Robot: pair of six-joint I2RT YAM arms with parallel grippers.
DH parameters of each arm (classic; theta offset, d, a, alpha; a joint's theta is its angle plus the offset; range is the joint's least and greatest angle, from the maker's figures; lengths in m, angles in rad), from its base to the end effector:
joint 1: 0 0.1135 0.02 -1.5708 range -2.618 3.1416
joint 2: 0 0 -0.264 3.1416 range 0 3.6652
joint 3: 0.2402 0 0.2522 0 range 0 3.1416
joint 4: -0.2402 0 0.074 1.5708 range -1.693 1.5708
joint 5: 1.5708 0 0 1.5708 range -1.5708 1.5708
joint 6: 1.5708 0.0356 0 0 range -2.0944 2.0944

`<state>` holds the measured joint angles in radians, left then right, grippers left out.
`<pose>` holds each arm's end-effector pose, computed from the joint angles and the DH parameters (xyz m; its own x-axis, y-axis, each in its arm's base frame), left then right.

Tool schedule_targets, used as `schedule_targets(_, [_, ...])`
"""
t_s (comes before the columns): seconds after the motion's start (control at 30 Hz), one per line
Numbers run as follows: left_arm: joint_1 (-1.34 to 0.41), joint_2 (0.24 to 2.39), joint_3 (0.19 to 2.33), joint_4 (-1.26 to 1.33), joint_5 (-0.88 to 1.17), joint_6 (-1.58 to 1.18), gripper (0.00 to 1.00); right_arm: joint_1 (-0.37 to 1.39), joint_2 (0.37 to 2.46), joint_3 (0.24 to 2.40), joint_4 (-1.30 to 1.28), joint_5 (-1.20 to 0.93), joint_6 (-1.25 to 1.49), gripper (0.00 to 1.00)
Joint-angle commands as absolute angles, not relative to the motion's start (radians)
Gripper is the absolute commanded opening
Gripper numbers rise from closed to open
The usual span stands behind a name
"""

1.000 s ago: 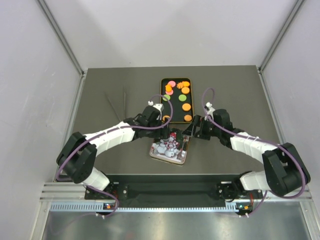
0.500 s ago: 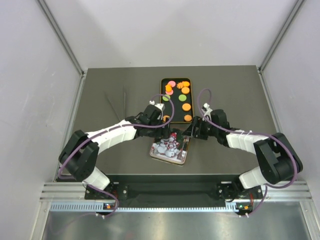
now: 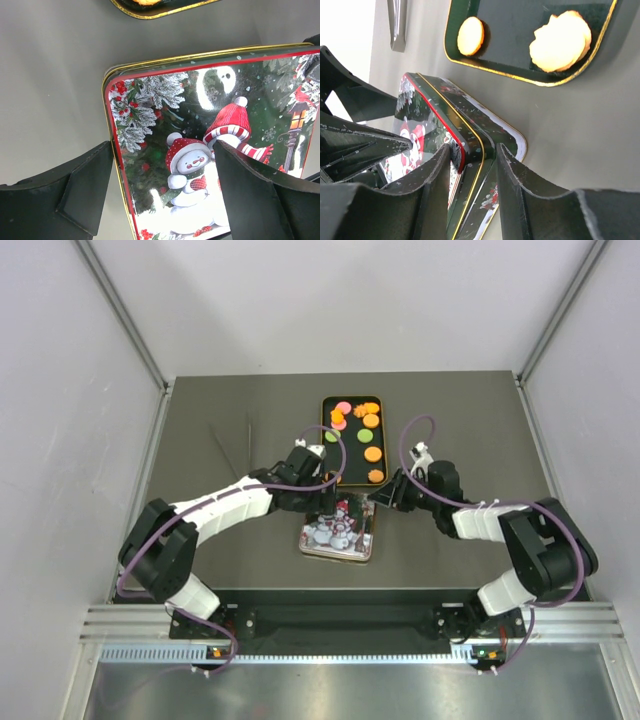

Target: Pack the cookies

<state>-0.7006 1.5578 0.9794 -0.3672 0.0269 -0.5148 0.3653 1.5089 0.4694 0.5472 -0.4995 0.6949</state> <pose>0.2430 -0.2061 0.2049 -0.8627 0.0837 -0.4987 0.2662 0.9137 -0.3071 0.2482 0.1132 0.1465 -0.7923 0.2988 -0.5319 -0.2610 0.6221 0.7382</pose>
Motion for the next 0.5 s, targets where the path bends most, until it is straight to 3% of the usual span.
schedule_targets(0.0, [-0.727, 1.603, 1.000, -0.353, 0.071, -0.479, 0.84, 0.385, 1.586, 0.431, 0.471, -0.477, 0.680, 0.28])
schedule_targets(0.2, [-0.726, 1.594, 1.023, -0.371, 0.068, -0.465, 0.86, 0.387, 1.620, 0.417, 0.479, -0.474, 0.686, 0.19])
schedule_targets(0.47, [-0.709, 1.575, 1.069, -0.403, 0.026, -0.440, 0.91, 0.405, 1.600, 0.339, 0.538, -0.460, 0.727, 0.17])
